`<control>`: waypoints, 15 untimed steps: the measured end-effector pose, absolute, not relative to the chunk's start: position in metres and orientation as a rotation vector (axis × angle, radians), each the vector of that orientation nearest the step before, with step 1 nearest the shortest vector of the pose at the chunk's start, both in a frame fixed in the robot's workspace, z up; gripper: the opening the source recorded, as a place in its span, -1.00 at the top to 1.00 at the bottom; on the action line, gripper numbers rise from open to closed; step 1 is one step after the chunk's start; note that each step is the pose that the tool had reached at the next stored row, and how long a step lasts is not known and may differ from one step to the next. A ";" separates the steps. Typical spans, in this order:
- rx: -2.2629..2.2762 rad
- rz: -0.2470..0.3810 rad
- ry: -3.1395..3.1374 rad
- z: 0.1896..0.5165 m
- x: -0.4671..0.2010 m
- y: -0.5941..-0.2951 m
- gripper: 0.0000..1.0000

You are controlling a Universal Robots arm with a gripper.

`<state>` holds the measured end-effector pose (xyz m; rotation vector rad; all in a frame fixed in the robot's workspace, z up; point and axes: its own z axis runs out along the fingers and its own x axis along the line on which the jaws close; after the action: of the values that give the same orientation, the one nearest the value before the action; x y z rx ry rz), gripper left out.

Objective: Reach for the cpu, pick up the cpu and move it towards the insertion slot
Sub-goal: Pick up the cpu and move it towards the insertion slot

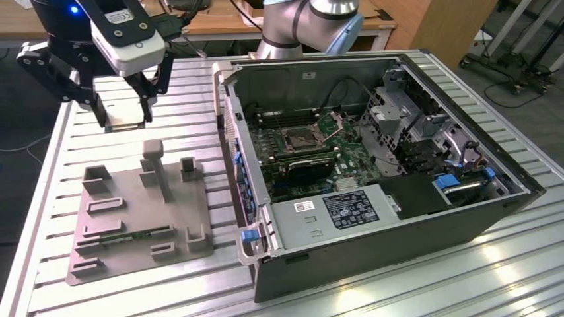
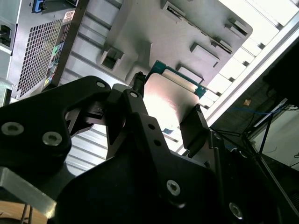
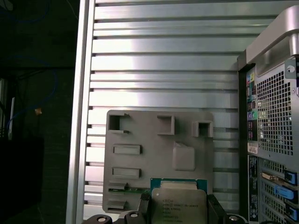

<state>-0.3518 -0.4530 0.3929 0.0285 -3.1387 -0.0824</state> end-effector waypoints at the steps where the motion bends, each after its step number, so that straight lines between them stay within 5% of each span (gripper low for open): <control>1: 0.028 -0.082 -3.139 0.393 -0.351 -0.453 -0.09; 15: 0.029 -0.082 -3.139 0.393 -0.340 -0.453 -0.09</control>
<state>-0.3405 -0.4530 0.3929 0.0286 -3.1386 -0.0823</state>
